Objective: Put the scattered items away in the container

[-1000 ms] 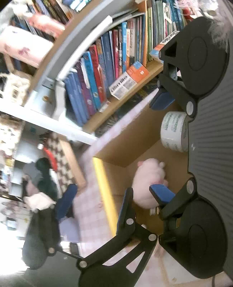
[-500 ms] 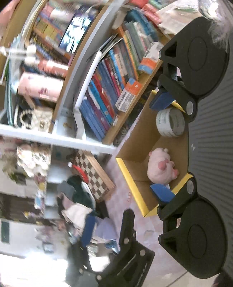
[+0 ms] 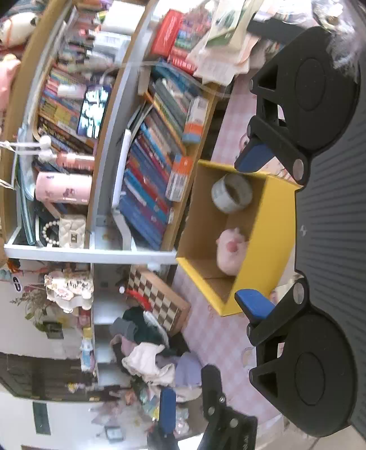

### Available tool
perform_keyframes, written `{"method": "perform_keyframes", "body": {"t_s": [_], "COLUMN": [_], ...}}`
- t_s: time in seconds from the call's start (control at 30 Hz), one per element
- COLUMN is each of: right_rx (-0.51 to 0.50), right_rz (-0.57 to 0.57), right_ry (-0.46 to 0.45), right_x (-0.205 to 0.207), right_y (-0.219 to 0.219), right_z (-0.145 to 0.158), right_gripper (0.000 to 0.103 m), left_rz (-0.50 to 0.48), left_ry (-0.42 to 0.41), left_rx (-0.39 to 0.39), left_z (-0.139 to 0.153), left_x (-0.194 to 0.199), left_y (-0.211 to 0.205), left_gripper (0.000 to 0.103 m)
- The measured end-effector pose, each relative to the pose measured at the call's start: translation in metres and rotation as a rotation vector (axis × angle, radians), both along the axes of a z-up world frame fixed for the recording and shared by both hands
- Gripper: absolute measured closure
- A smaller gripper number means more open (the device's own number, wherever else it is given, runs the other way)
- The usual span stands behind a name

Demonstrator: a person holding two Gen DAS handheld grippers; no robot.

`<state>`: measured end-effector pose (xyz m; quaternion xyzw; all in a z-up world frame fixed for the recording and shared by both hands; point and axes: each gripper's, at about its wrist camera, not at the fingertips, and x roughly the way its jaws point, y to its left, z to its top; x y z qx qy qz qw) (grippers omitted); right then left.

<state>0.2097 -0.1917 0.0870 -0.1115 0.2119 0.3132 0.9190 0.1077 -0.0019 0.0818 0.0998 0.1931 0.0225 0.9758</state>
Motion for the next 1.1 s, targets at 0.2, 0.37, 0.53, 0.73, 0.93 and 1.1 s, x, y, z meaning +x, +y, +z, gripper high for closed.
{"method": "perform_keyframes", "body": {"t_s": [0.2, 0.37, 0.53, 0.73, 0.93, 1.1], "right_rx": [-0.035, -0.040, -0.046, -0.060, -0.053, -0.047], "right_rz": [-0.048, -0.073, -0.116, -0.173, -0.222, -0.246], "right_ry": [-0.022, 0.011, 0.045, 0.073, 0.126, 0.169], "right_x": [-0.060, -0.094, -0.116, -0.133, -0.139, -0.138], "right_y": [-0.006, -0.011, -0.013, -0.015, -0.017, -0.018], "right_z": [-0.018, -0.034, -0.048, -0.065, -0.082, -0.093], "right_gripper": [0.011, 0.011, 0.011, 0.011, 0.011, 0.011], "left_rz": [0.036, 0.044, 0.044, 0.053, 0.071, 0.068], "left_ry": [0.033, 0.059, 0.077, 0.090, 0.113, 0.144], "left_rx": [-0.054, -0.070, -0.077, -0.093, -0.109, -0.111], "left_z": [-0.018, -0.031, -0.039, -0.051, -0.063, -0.075], "left_x": [-0.039, -0.065, -0.083, -0.092, -0.096, -0.098], "left_y": [0.000, -0.003, -0.005, -0.005, -0.005, -0.010], "left_gripper": [0.023, 0.023, 0.023, 0.023, 0.023, 0.023]}}
